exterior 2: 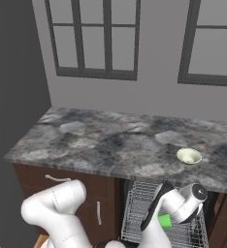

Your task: Pick up the cup and bowl from the counter, place them in the dishwasher, and close the dishwasher door.

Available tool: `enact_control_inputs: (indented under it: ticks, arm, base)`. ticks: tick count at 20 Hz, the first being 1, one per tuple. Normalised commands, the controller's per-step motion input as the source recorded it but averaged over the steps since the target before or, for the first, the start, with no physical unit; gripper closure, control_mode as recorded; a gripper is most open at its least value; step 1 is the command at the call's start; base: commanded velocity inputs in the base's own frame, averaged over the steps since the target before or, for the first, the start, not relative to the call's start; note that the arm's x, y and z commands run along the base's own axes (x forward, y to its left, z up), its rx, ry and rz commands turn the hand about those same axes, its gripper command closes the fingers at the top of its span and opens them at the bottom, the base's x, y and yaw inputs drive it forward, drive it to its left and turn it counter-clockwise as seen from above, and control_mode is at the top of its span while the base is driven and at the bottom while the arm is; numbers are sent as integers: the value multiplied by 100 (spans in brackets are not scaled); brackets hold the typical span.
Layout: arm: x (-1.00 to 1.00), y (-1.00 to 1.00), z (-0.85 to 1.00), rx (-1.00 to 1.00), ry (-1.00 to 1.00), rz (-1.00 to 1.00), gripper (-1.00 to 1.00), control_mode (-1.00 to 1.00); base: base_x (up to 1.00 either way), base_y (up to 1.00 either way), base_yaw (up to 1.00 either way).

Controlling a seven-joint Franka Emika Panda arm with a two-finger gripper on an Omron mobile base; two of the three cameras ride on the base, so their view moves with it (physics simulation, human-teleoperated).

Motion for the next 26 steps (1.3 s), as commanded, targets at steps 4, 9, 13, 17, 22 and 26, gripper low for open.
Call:
enact_control_inputs:
  ticks: [4,9,13,17,22,26]
  arm:
    - [-6,-13,72,7,0,-3,-100,-100]
    - [-5,-19,79,8,0,-3,-100,-100]
    - [-1,-22,78,7,0,-3,-100,-100]
    - [0,-22,67,5,0,-3,-100,-100]
    - [1,-12,35,1,0,-2,-100,-100]
    - [10,-6,26,0,0,-3,-100,-100]
  base:
    - [0,0,0]
    - [0,0,0]
    - [0,0,0]
    - [0,0,0]
    - [0,0,0]
    - [0,0,0]
